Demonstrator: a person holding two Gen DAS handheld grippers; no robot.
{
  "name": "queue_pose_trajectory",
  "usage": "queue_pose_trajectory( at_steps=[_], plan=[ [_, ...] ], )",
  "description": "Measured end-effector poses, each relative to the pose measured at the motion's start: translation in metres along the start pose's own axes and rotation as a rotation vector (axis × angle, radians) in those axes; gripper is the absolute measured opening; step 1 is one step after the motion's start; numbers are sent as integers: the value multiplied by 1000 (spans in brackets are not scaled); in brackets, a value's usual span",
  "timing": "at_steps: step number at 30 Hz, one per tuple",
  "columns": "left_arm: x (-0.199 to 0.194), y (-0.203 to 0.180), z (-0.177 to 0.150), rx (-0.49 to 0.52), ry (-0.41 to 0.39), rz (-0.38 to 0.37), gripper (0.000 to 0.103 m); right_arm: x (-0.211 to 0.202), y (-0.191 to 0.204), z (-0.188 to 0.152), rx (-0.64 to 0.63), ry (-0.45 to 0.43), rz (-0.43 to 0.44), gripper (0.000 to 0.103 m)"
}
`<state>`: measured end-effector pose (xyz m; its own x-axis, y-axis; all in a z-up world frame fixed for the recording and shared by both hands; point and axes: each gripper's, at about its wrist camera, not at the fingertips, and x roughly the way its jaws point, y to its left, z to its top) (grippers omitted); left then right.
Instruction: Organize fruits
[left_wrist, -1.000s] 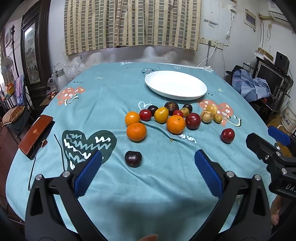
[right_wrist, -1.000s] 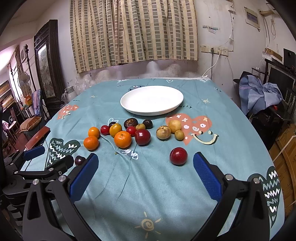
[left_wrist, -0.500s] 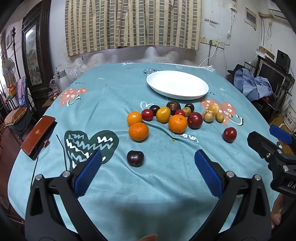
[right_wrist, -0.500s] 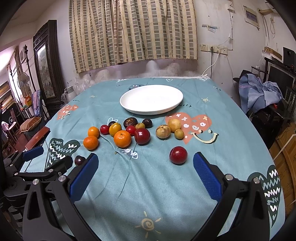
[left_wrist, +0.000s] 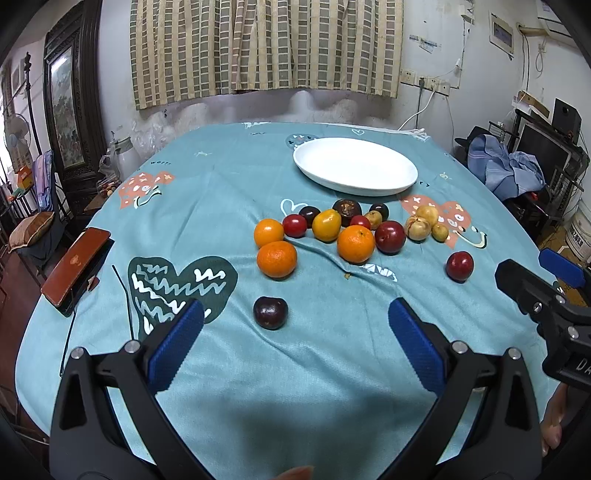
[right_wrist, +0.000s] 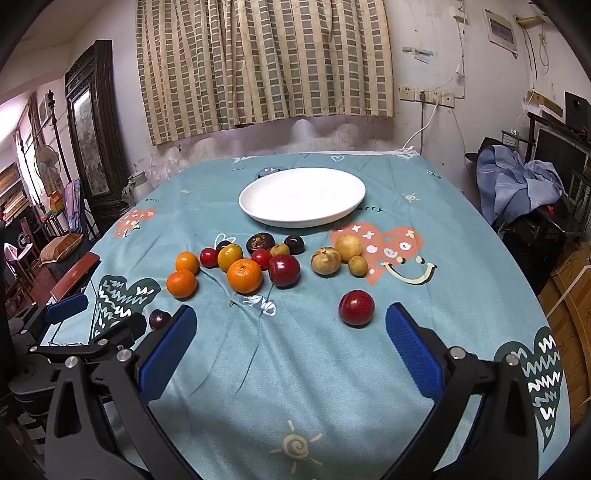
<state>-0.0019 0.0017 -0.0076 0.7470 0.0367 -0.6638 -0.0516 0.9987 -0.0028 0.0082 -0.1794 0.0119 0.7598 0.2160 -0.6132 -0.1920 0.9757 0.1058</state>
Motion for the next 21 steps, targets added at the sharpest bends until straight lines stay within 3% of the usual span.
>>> queue_pose_trajectory(
  at_steps=[21],
  plan=[
    [3, -3, -4, 5, 15, -1, 101, 0, 0, 1, 3, 1, 2, 102]
  ],
)
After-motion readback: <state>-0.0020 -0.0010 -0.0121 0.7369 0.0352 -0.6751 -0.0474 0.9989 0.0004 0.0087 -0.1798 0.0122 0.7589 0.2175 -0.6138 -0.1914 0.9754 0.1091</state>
